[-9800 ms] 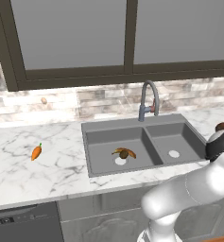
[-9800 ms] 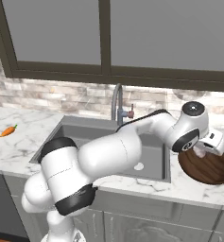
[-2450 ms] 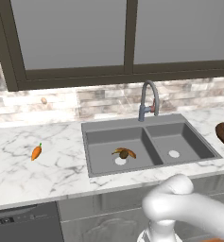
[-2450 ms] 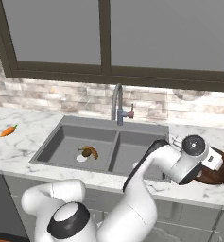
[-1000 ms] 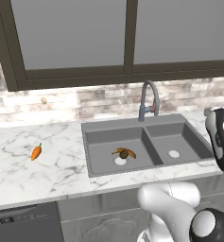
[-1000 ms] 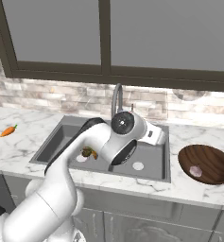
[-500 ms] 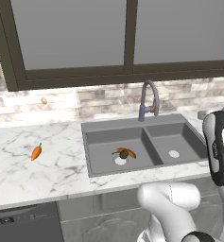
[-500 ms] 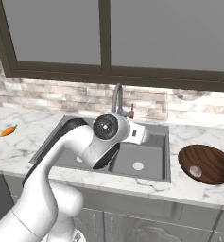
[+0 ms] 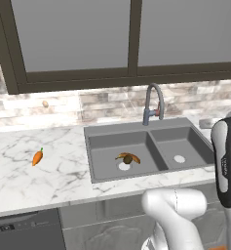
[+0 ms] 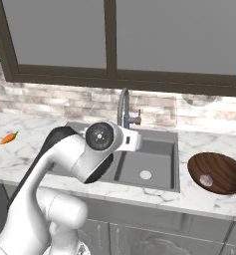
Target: There is a mixed pile of frozen fruits and vegetables on the counter. Locate all the frozen vegetables and place the items in a bowl on the counter. Take all the frozen fruits and defrost them in a running sink.
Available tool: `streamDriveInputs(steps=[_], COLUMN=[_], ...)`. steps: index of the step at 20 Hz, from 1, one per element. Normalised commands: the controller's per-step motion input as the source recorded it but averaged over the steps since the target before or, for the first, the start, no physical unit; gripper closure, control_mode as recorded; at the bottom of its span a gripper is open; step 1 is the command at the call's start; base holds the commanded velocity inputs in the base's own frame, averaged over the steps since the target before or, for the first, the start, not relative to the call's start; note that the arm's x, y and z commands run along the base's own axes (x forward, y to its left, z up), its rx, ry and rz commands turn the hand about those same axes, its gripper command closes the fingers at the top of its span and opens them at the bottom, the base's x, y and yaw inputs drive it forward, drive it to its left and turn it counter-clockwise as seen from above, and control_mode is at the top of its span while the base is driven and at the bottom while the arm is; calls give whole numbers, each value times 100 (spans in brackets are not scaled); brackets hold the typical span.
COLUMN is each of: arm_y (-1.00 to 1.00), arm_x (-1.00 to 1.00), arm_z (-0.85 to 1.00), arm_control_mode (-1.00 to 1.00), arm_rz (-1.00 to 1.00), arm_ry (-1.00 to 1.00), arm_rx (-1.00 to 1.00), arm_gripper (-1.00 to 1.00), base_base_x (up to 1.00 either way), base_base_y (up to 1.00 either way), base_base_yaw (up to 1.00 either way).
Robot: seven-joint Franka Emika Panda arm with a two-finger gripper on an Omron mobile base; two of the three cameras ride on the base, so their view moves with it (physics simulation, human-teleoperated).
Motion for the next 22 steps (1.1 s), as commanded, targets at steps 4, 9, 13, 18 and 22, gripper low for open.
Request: streamDriveInputs(steps=[4, 9, 13, 18, 22], arm_y=[53, 42, 2, 22, 9], arm_x=[-32, -13, -8, -11, -9], arm_z=[0, -9, -3, -1, 0], arm_control_mode=[-100, -100, -100, -100, -100], arm_rz=[1, 0, 0, 0, 0], arm_ry=[11, 12, 0, 0, 0], arm_rx=[0, -1, 0, 4, 1], arm_gripper=[-100, -100, -100, -100, -100], base_base_x=[0, 0, 0, 0, 0], base_base_y=[0, 0, 0, 0, 0], base_base_yaw=[0, 0, 0, 0, 0])
